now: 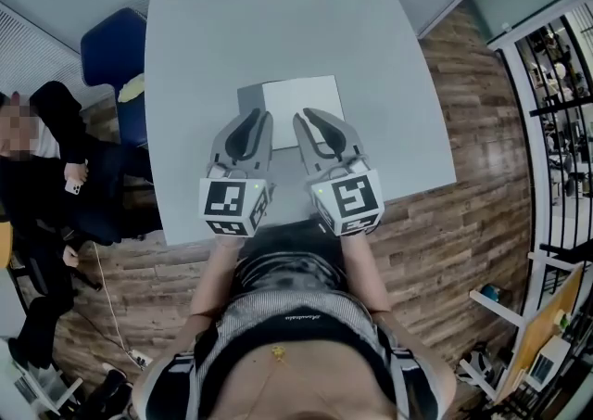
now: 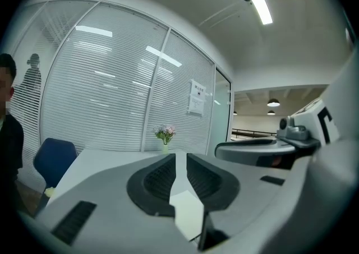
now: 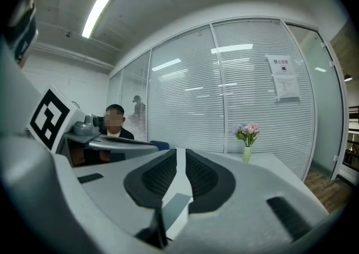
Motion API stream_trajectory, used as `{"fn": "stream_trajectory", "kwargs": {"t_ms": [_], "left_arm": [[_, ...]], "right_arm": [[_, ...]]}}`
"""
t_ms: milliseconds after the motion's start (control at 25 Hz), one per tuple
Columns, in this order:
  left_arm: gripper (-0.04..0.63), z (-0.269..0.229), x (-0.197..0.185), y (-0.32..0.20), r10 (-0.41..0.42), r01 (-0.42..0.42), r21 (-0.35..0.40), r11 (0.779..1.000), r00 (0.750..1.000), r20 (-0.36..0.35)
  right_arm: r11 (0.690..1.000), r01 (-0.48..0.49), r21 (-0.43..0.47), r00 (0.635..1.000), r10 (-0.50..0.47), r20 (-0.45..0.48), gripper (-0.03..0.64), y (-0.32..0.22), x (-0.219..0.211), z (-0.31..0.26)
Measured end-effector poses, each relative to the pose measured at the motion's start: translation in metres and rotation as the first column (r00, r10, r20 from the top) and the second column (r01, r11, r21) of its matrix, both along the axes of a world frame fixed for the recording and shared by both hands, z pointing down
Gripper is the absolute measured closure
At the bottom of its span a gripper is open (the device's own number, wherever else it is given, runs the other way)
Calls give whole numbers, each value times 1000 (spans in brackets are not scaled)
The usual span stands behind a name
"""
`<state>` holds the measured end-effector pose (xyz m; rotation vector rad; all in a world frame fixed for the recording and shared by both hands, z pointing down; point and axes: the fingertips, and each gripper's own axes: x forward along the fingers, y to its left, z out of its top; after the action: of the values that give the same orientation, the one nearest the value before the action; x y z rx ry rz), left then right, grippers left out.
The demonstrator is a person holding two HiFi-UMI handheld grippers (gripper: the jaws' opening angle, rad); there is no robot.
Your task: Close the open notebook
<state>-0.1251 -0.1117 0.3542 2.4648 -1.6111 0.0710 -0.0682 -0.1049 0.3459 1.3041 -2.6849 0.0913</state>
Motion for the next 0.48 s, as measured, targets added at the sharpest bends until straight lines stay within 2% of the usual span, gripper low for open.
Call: {"fn": "stream_trajectory", "kwargs": {"t_ms": [480], "left_arm": [[551,20,-3,-18,-3,3,-46,999,1000,10]], "right_arm": [[999,-18,-36,1000,18,-15,569,-13,9,13]]}}
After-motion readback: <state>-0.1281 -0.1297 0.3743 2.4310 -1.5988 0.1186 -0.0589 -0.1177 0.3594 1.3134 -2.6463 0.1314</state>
